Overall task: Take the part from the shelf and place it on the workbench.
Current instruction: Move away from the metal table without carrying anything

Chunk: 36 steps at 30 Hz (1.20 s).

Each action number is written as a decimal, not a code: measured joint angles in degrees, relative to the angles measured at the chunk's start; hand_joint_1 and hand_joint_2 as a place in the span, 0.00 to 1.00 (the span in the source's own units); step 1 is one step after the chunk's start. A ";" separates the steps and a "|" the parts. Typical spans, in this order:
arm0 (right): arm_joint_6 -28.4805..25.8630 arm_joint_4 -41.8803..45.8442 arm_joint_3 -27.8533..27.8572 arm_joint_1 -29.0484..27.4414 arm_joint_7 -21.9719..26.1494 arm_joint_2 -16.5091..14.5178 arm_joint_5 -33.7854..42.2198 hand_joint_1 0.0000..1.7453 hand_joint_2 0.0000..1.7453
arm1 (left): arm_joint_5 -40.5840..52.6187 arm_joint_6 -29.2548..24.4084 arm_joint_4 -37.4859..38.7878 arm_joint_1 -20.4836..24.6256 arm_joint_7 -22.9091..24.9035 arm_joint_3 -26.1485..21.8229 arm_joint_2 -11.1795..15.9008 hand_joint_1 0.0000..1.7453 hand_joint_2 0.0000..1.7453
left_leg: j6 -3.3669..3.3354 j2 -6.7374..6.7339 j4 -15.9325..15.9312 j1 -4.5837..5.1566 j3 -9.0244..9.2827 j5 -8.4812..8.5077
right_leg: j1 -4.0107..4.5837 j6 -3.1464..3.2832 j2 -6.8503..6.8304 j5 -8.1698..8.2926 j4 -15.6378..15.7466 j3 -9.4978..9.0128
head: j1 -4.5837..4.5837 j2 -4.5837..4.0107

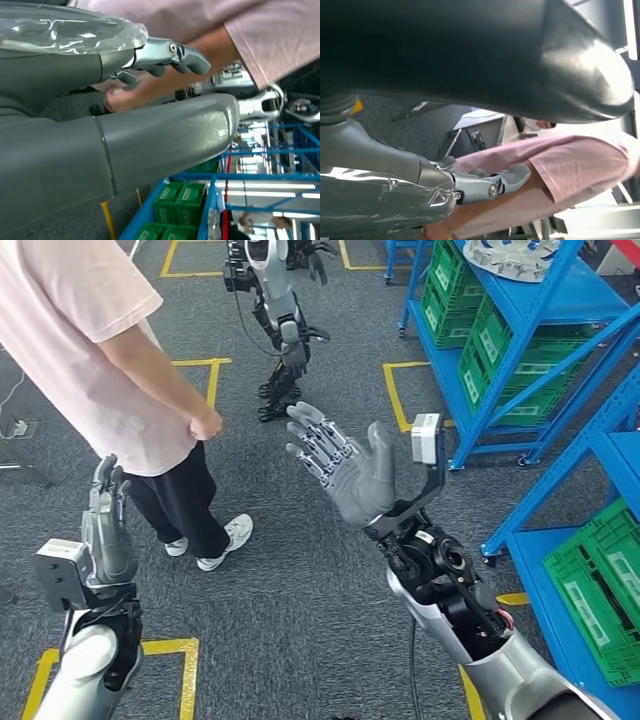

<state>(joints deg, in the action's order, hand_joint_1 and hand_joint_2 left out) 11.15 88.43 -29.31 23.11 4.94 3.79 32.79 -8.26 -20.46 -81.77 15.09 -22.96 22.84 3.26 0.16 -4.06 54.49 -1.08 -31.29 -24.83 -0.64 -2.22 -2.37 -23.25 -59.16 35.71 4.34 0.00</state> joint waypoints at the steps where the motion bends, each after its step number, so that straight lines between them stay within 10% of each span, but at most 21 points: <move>1: 0.02 -0.01 -0.02 0.09 0.02 0.00 -0.01 0.00 0.00 | -0.01 0.00 0.00 0.02 -0.03 0.00 0.00 0.00 0.00 | 0.27 -0.52 0.02 0.16 0.15 -0.17 | 0.27 0.38 -0.85 0.61 2.67 -1.44 | 0.10 0.00; 5: -0.01 -0.04 0.01 0.24 0.05 0.01 0.01 0.00 0.00 | -0.01 0.07 0.00 0.18 -0.10 0.00 -0.07 0.00 0.00 | 1.31 -2.30 0.15 0.43 0.50 -0.75 | 0.73 1.91 0.50 0.63 4.24 -2.19 | -0.48 0.00; 11: 0.02 -0.09 -0.11 0.46 0.19 -0.01 0.02 0.00 0.00 | -0.02 0.09 0.04 0.02 -0.14 0.00 -0.07 0.00 0.00 | 1.69 3.64 17.72 0.18 -8.68 -7.82 | 0.43 3.07 4.45 1.08 4.80 -2.42 | -2.26 0.00; 16: 0.02 -0.15 -0.14 0.51 0.20 -0.01 0.02 0.00 0.00 | -0.04 0.09 0.02 0.12 -0.12 -0.01 -0.05 0.00 0.00 | 0.68 6.89 2.88 0.06 -3.16 0.97 | 0.60 2.82 8.09 1.02 4.53 -2.45 | -2.92 0.00; 19: -0.04 -0.14 -0.12 0.53 0.19 0.00 0.02 0.00 0.00 | -0.04 0.16 0.02 0.32 -0.13 -0.02 -0.08 0.00 0.00 | 0.41 7.05 0.21 0.11 -2.01 1.40 | 0.32 1.85 9.82 1.07 4.48 -1.87 | -2.86 0.00; 22: -0.31 -0.11 -0.01 0.53 0.20 0.00 0.02 0.00 0.00 | -0.10 0.49 0.02 0.70 -0.14 -0.01 -0.17 0.00 0.00 | -0.40 5.18 -0.51 -0.06 -1.28 1.58 | 0.38 0.90 7.29 -0.76 1.66 -0.46 | -2.35 0.00; 25: -0.62 -0.11 -0.03 0.51 0.03 0.00 0.04 0.00 0.00 | -0.31 1.03 0.03 0.77 -0.31 -0.01 -0.20 0.00 0.00 | -0.86 3.26 -0.63 0.12 -0.88 1.35 | 0.01 0.01 3.30 -6.04 -9.79 4.84 | -1.41 0.00; 27: -0.84 -0.13 -0.04 0.37 -0.20 0.01 0.09 0.00 0.00 | -0.47 1.28 0.03 0.76 -0.40 -0.01 -0.20 0.00 0.00 | -0.76 1.95 -0.60 0.13 -0.73 1.13 | -0.35 -0.34 2.75 -6.35 -12.92 6.41 | -1.07 0.00; 32: -1.01 -0.09 -0.05 0.57 -0.38 0.00 0.10 0.00 0.00 | -0.44 1.27 0.02 0.87 -0.32 -0.02 -0.17 0.00 0.00 | 0.41 -0.86 -0.43 0.50 0.28 0.13 | 0.20 0.42 -1.27 0.58 3.23 -1.91 | 0.08 0.00; 36: -1.01 0.03 -0.01 0.55 -0.44 -0.01 0.10 0.00 0.00 | -0.38 1.25 0.01 0.99 -0.28 -0.02 -0.15 0.00 0.00 | 1.44 -1.97 0.28 0.49 0.24 -0.81 | 0.53 2.22 0.65 0.64 4.28 -2.25 | -0.53 0.00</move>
<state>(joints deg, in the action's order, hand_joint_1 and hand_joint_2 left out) 10.15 88.46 -29.32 23.66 4.51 3.78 32.89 -8.64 -19.21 -81.76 16.09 -23.24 22.82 3.10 1.60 -6.03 54.77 -0.58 -31.05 -25.64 -0.11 0.00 -1.72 -22.61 -54.88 33.46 3.81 0.00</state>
